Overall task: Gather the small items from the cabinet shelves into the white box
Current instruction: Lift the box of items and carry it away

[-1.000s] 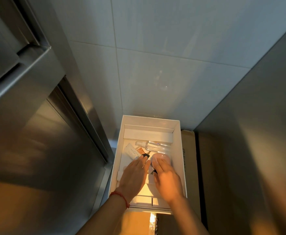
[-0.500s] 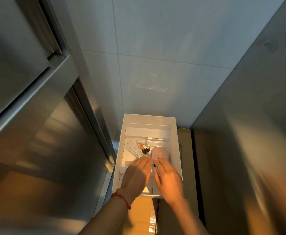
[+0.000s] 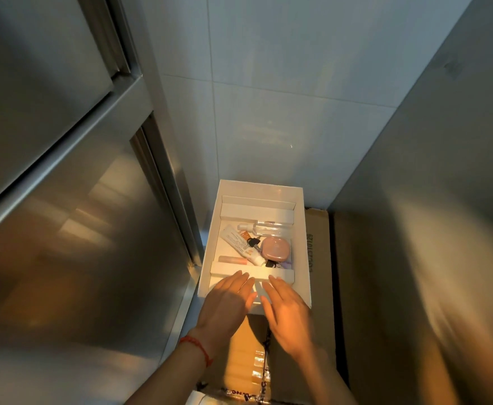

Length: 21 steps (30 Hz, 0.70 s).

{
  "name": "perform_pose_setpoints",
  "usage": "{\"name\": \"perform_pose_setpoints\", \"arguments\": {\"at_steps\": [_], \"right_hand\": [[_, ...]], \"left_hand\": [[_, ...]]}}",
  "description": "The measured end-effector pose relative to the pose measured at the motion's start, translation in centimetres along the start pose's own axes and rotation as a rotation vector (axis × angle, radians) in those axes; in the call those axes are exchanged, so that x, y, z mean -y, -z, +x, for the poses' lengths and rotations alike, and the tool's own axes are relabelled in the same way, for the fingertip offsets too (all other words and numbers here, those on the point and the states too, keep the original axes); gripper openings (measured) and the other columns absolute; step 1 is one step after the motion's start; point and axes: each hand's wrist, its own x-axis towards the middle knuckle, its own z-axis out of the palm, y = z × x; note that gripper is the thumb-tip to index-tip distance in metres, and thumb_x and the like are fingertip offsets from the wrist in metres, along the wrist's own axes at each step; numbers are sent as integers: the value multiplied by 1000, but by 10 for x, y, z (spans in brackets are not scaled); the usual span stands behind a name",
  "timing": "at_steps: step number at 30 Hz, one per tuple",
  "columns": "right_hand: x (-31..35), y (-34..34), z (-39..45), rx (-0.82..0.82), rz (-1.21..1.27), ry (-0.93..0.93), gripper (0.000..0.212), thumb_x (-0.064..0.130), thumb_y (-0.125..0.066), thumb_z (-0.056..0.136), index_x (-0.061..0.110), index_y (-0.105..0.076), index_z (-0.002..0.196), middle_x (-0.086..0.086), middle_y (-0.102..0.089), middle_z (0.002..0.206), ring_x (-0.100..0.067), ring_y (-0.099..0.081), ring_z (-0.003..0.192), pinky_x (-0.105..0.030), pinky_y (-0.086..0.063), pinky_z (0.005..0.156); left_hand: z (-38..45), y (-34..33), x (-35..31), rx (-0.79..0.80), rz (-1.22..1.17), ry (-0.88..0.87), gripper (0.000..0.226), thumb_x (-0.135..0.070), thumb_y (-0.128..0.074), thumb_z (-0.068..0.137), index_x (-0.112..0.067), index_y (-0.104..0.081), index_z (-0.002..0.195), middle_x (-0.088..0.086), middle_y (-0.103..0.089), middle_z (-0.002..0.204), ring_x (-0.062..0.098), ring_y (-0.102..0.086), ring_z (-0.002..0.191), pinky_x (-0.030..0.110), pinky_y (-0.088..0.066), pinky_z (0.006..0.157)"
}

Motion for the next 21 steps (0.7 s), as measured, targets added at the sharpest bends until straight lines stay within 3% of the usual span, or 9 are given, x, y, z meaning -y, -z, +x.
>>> {"name": "perform_pose_setpoints", "arguments": {"at_steps": [4,7,9,11,13,21], "right_hand": [[-1,-2,-13,-11,-29,43,61,37,-17,102,14,-73,102,-4,-72,103,-18,-69,93,-33,-54,81],[-5,-3,-14,-68,-66,128,20,24,-62,84,13,-75,95,-4,-73,97,-19,-71,87,-36,-56,77],[-5,-2,-14,-51,-80,151,41,10,-89,53,13,-76,92,-3,-74,93,-18,-71,85,-37,-56,74],[-7,-4,-14,-26,-66,129,60,0,-92,34,14,-76,90,-2,-74,92,-17,-71,85,-38,-56,73],[-9,-6,-15,-16,-57,119,67,-6,-91,26,14,-76,89,-2,-74,91,-17,-71,84,-39,-56,72],[-3,-1,-15,-7,-19,78,67,-11,-87,18,16,-77,78,0,-74,82,-17,-72,78,-37,-57,67]], "left_hand": [[-16,0,-6,31,11,-21,43,-32,-93,47,-13,-77,82,3,-74,83,16,-72,76,30,-57,63],[-25,4,-11,34,18,-31,58,-31,-96,30,-10,-77,81,3,-74,82,16,-72,76,32,-57,63],[-28,7,-11,34,6,-39,67,-32,-96,23,-9,-76,83,4,-74,84,17,-72,77,32,-57,62],[-28,8,-11,41,-7,-35,70,-29,-96,21,-8,-76,84,4,-74,84,18,-72,77,32,-57,61],[-28,9,-13,50,-8,-14,69,-22,-96,20,-9,-76,84,4,-74,84,18,-72,76,32,-57,61],[-29,10,-19,44,-23,36,68,-18,-96,17,-8,-76,81,6,-74,81,21,-72,74,36,-57,60]]}}
